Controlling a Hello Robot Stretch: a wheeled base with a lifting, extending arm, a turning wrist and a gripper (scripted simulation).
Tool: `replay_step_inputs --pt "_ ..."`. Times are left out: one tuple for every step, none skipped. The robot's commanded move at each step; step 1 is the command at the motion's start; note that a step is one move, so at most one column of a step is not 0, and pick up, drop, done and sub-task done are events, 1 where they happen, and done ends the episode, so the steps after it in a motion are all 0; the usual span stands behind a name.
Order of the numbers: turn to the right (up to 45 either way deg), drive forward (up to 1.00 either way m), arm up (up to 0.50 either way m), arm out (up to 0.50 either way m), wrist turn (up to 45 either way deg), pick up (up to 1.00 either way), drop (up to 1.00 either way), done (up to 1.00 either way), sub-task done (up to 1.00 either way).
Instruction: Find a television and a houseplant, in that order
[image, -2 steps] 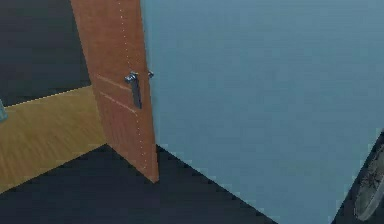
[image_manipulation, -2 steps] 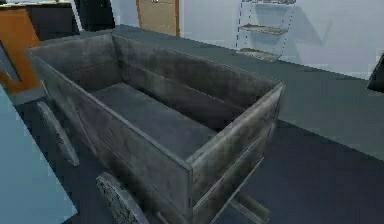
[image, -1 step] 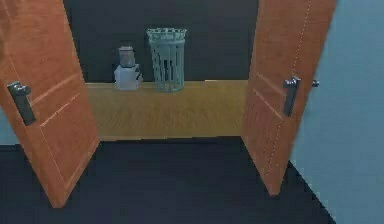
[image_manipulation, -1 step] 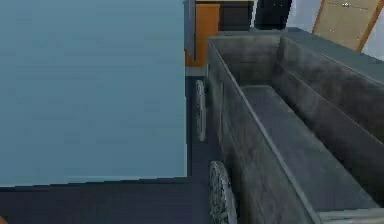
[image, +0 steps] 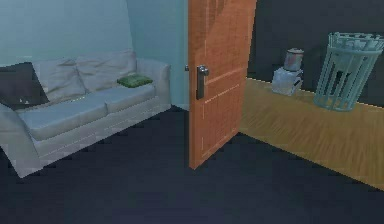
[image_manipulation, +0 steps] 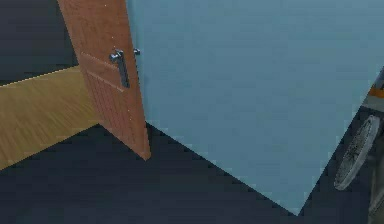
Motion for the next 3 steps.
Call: replay_step_inputs --pt "-3.0 0.0 0.0 0.0 0.0 0.0 0.0 0.0 0.0" --pt "0.0 0.15 0.0 0.0 0.0 0.0 0.0 0.0 0.0" --pt "-45.0 0.0 0.0 0.0 0.0 0.0 0.0 0.0 0.0"
